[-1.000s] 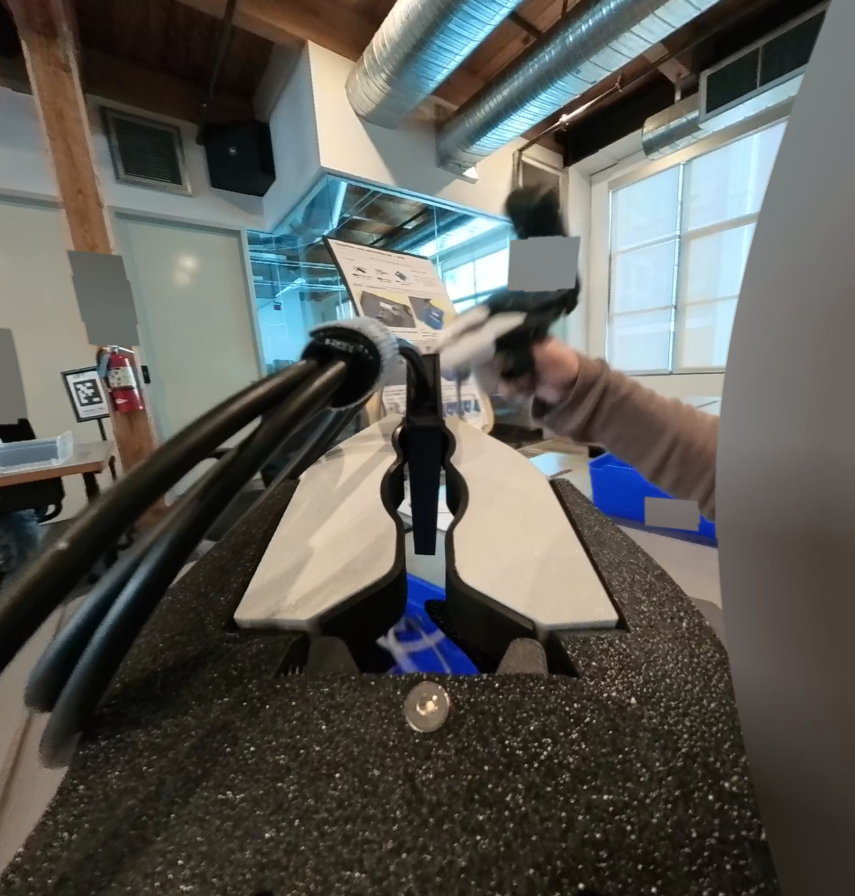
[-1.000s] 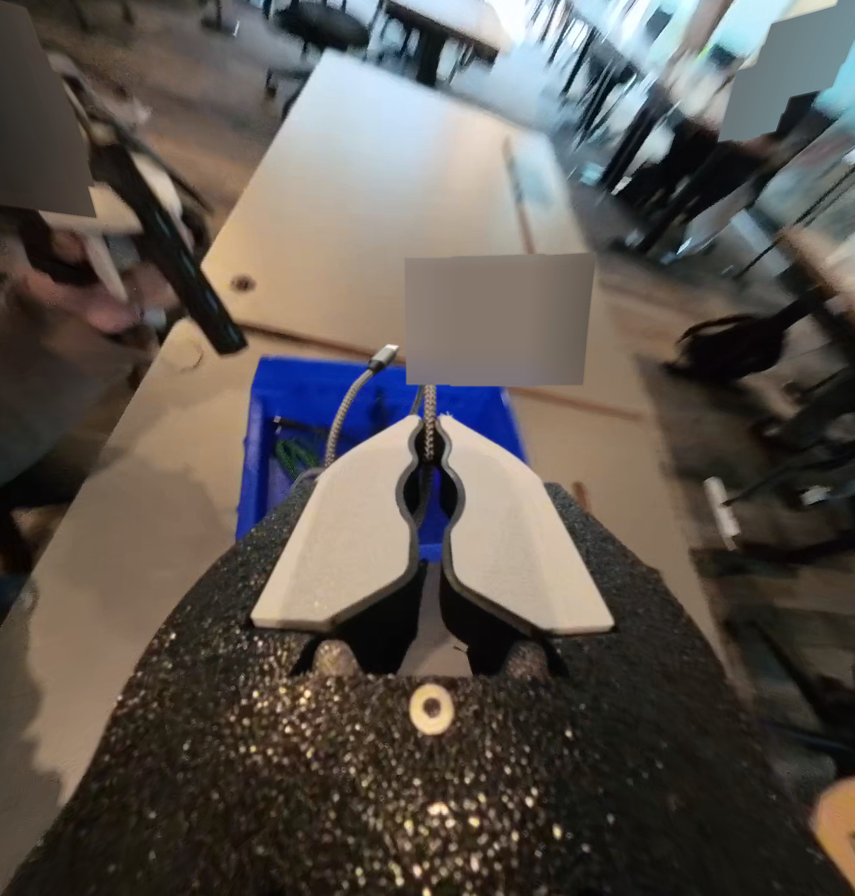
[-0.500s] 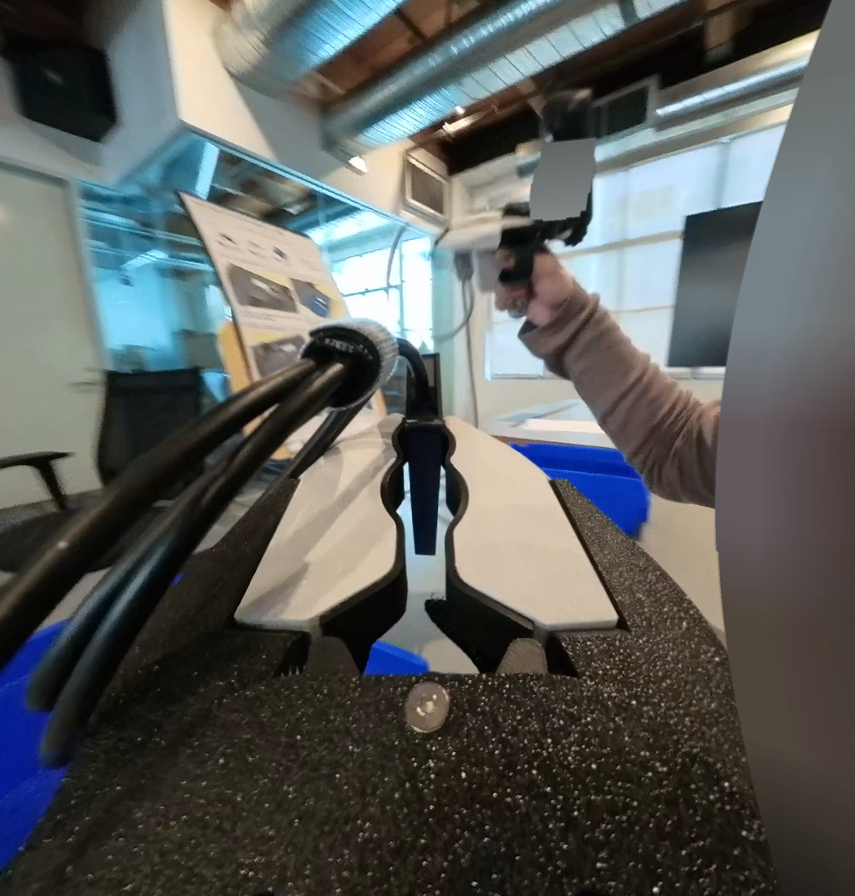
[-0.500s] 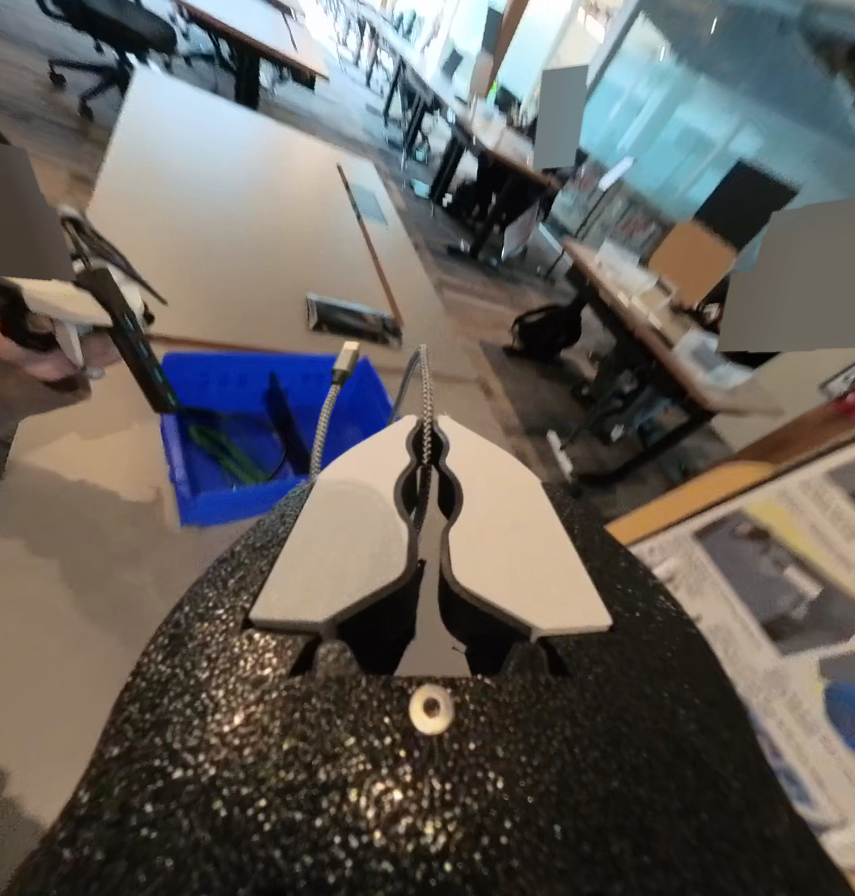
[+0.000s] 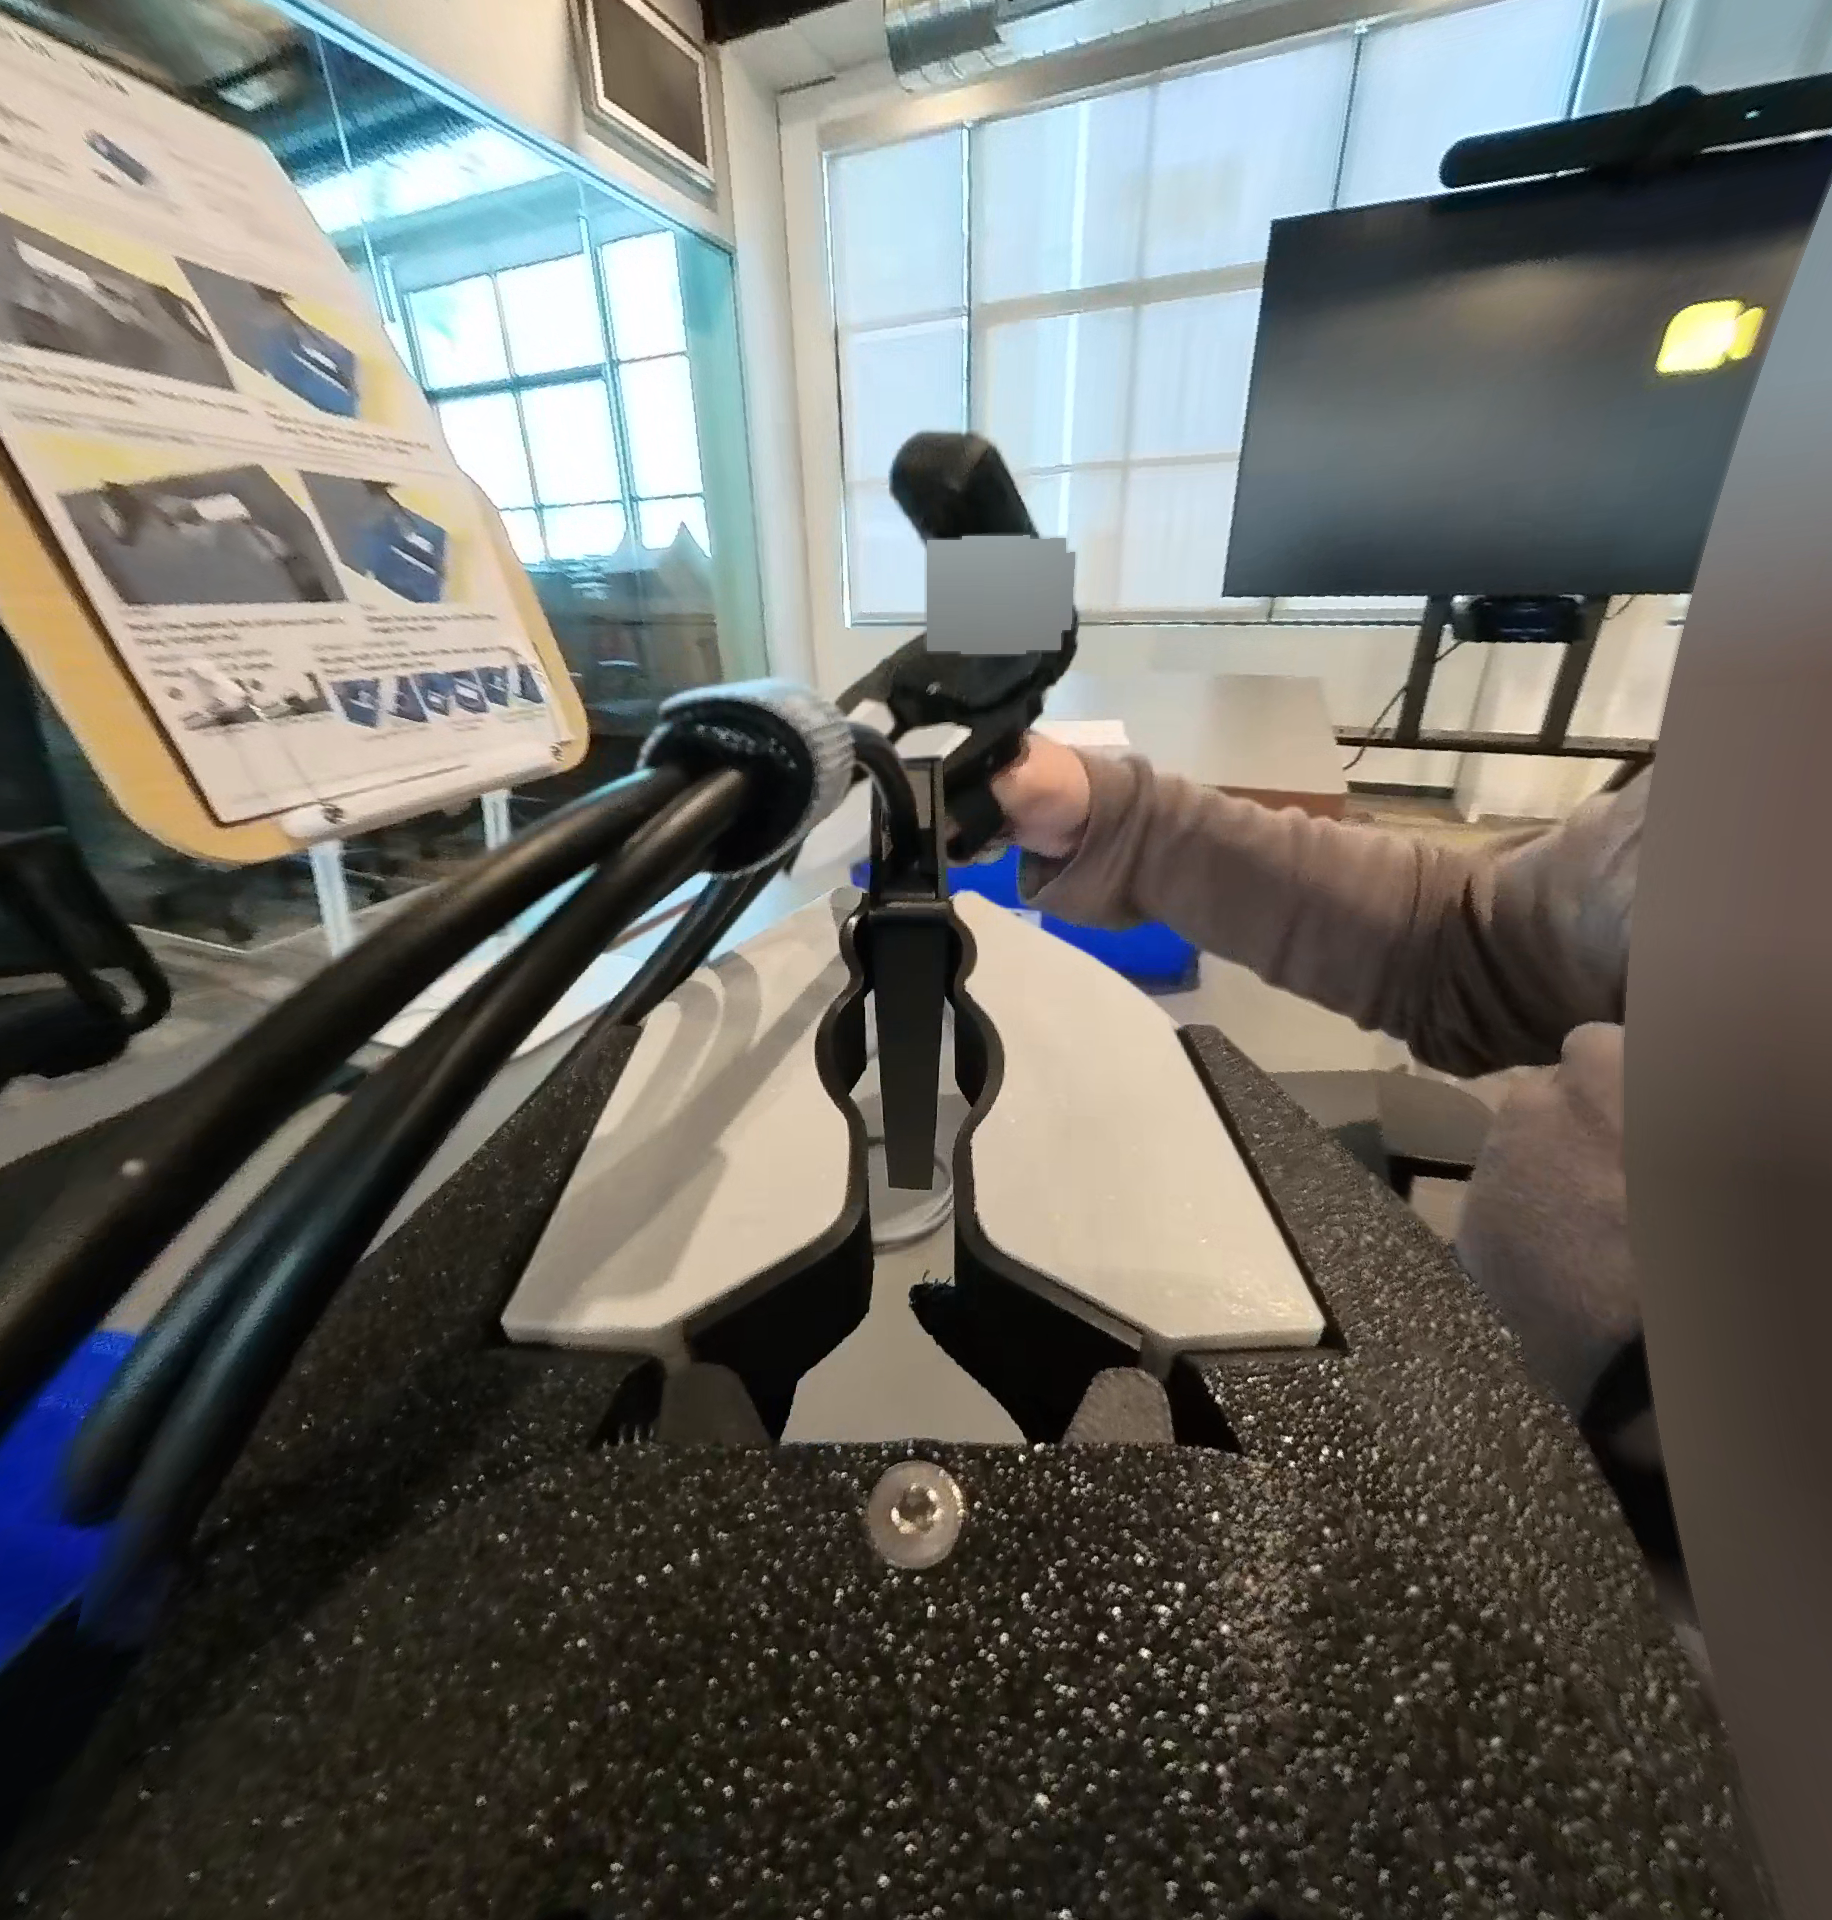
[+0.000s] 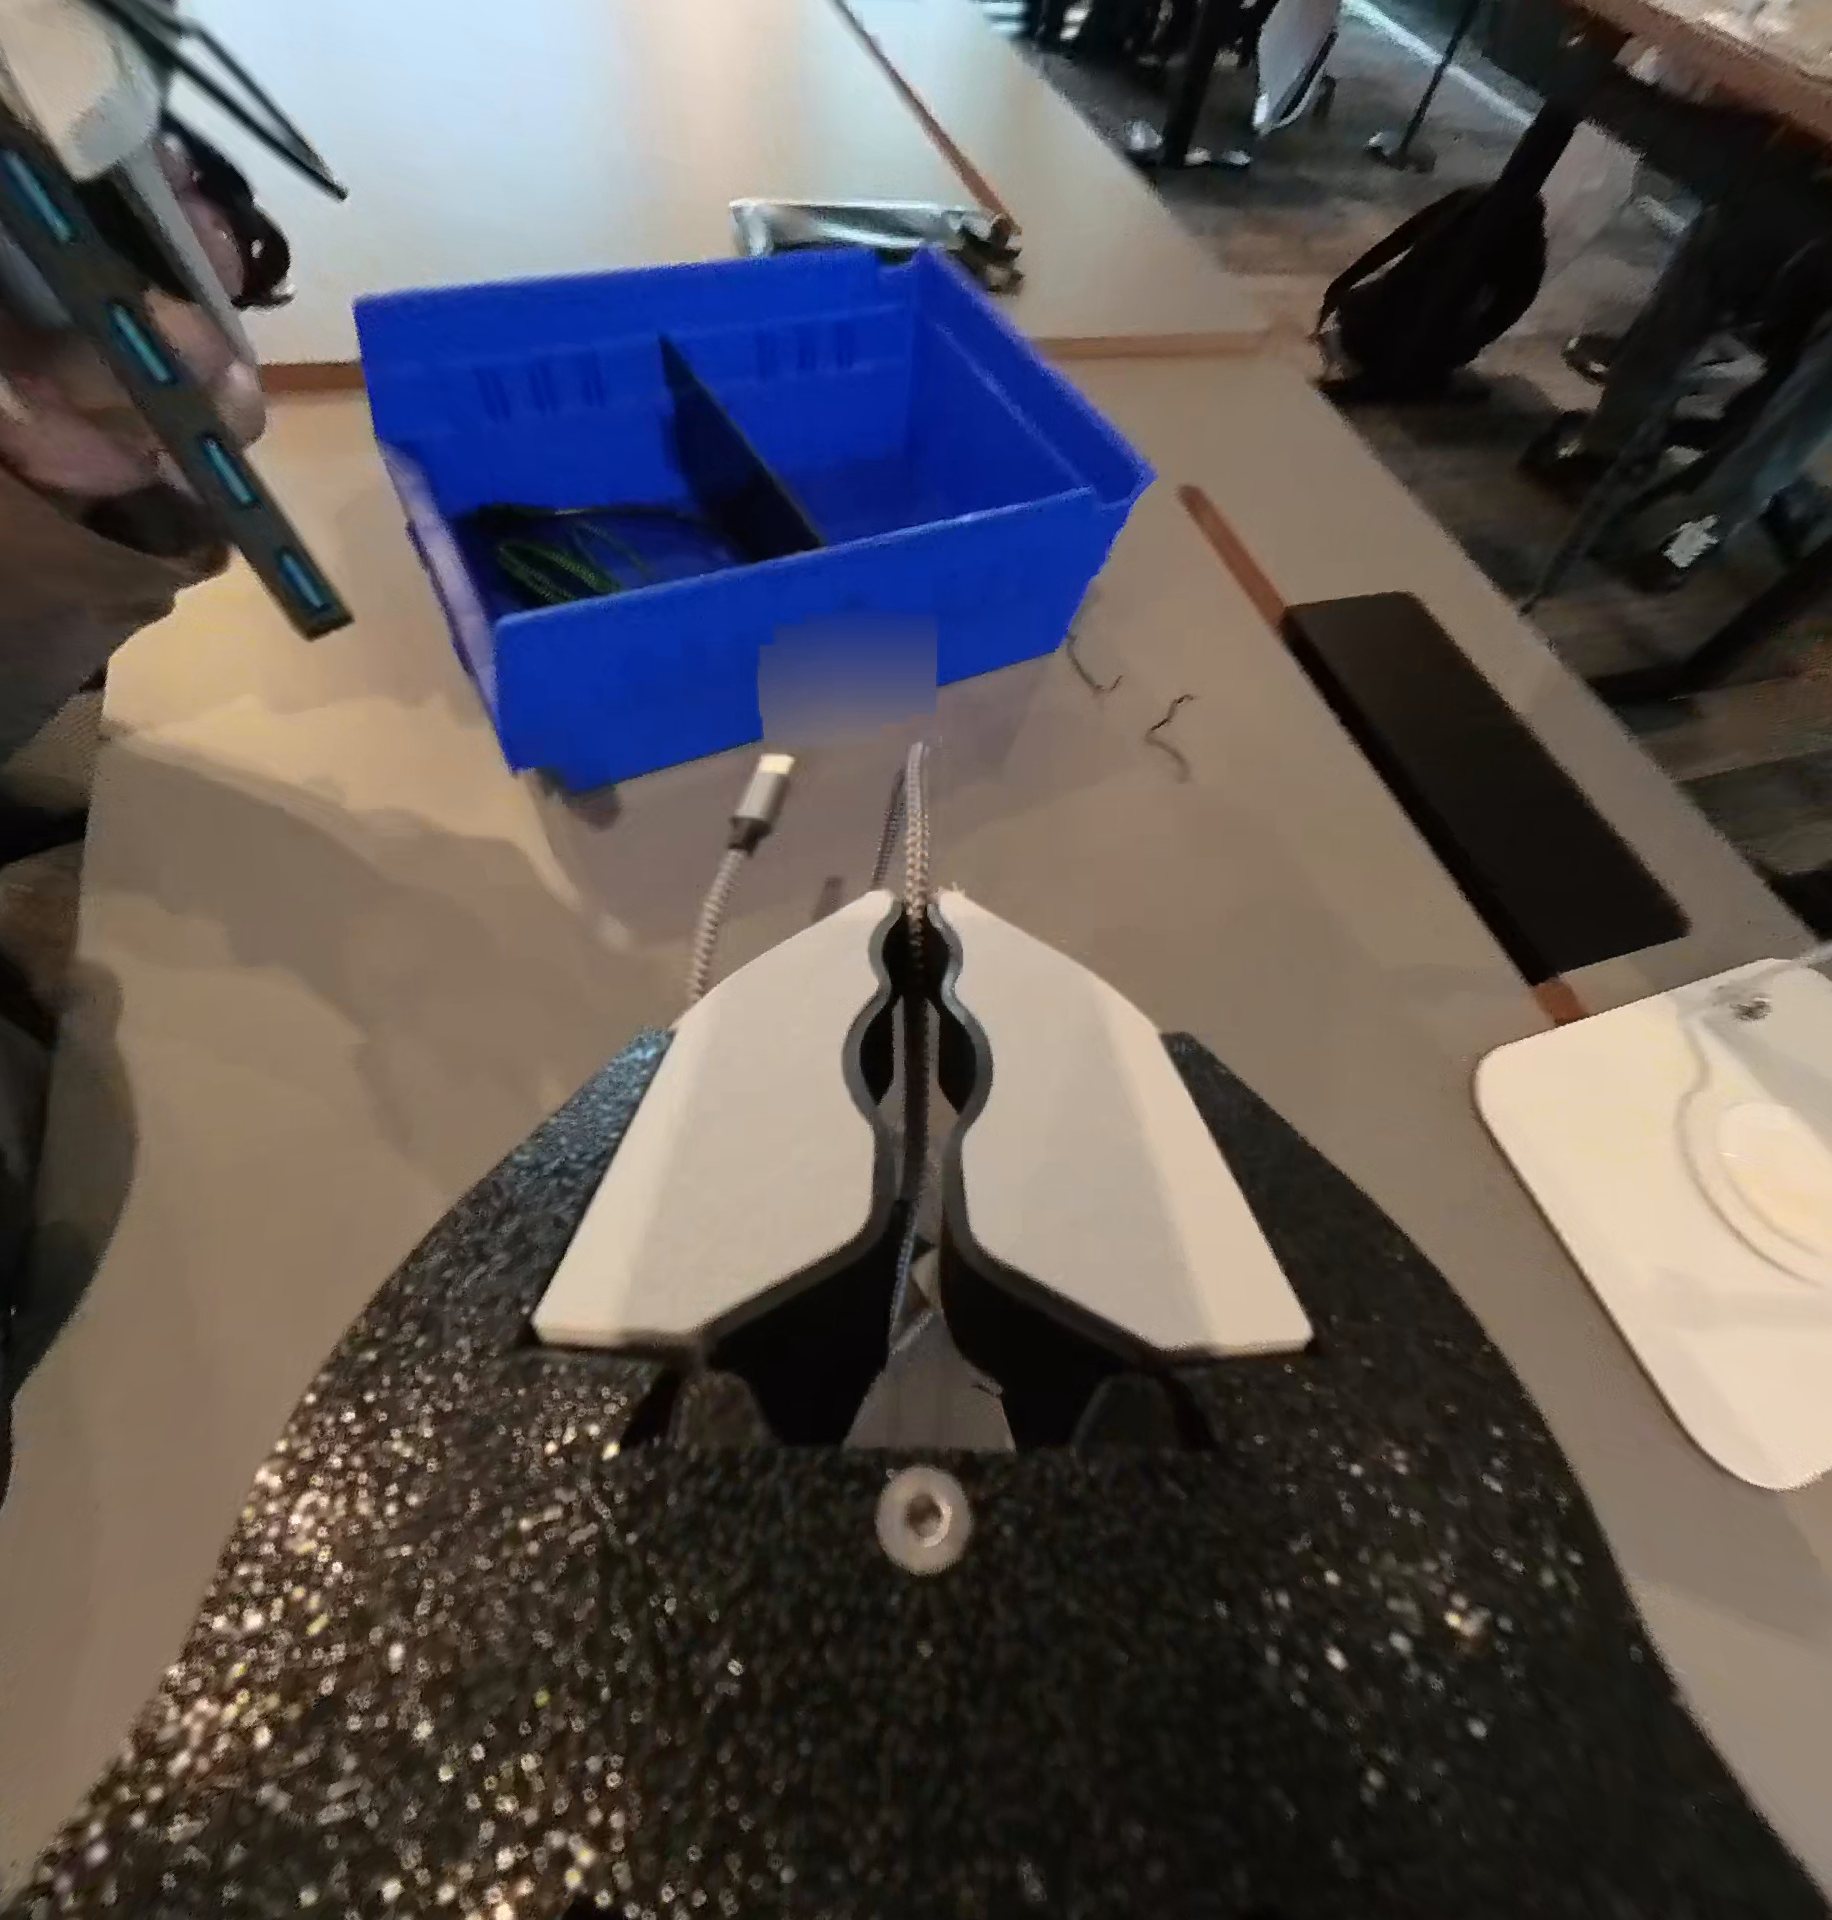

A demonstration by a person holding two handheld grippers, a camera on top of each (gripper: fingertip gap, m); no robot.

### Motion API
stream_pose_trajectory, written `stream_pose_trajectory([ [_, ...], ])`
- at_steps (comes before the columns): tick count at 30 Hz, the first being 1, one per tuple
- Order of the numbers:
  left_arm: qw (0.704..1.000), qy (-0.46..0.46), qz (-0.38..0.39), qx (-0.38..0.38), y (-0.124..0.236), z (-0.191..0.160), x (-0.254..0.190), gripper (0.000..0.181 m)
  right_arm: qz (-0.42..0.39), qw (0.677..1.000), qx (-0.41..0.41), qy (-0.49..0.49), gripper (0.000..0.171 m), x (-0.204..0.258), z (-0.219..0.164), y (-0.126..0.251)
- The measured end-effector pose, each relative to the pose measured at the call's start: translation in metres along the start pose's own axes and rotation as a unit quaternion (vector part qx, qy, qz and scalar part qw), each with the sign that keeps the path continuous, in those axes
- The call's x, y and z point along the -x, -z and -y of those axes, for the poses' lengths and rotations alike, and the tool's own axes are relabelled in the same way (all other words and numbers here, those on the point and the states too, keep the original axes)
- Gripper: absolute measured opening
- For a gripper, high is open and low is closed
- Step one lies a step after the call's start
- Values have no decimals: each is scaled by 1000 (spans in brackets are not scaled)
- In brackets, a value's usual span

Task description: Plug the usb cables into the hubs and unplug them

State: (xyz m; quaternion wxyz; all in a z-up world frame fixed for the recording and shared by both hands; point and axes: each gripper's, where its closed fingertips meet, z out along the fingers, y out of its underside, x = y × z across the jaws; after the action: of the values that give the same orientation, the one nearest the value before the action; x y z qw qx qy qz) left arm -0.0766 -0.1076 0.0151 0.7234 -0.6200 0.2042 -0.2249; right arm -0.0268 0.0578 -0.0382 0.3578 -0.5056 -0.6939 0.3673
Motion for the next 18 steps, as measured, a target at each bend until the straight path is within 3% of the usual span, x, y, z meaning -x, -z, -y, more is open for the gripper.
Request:
stream_pose_trajectory([
  [9,1000,-9,-13,13,-12,-10,-6,11,122,990,60,26,2,63,-42,-41],
  [13,1000,-13,-15,13,-11,-11,-6,11,160,986,38,-16,21,72,-42,-40],
  [18,999,-30,-7,14,-9,-11,-4,11,119,992,9,-34,36,55,-46,-22],
])
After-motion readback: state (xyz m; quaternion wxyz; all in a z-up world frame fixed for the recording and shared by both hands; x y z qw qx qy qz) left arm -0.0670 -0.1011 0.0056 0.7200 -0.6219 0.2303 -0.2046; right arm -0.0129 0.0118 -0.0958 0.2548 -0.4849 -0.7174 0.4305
